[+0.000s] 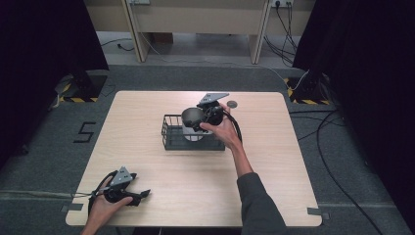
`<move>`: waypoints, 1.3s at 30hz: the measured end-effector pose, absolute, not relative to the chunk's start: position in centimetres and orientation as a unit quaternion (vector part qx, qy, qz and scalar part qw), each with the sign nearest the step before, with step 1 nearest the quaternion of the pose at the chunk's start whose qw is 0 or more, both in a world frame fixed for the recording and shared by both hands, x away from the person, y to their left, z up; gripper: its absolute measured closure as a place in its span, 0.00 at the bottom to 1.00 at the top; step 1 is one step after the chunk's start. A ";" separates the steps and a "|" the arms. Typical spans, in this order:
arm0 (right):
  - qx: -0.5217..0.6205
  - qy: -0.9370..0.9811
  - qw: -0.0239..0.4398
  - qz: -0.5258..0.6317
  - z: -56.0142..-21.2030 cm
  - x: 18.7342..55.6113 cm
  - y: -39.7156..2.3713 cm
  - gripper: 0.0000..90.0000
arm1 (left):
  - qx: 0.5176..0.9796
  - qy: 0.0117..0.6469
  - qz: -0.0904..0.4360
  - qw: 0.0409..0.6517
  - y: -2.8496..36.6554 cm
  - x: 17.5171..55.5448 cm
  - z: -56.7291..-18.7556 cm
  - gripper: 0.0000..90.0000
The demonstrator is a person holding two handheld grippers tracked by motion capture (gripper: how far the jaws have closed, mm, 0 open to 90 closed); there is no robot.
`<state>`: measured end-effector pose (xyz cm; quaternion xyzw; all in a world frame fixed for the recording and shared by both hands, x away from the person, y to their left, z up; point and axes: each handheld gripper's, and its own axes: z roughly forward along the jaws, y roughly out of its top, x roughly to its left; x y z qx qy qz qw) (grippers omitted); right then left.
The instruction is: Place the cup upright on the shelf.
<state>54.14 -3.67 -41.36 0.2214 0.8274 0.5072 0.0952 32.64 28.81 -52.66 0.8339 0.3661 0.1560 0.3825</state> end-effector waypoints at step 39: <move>0.238 0.785 0.145 0.553 -37.9 51.2 -4.4 0.17 | 0.834 0.366 0.157 0.383 28.8 32.6 -52.7 0.15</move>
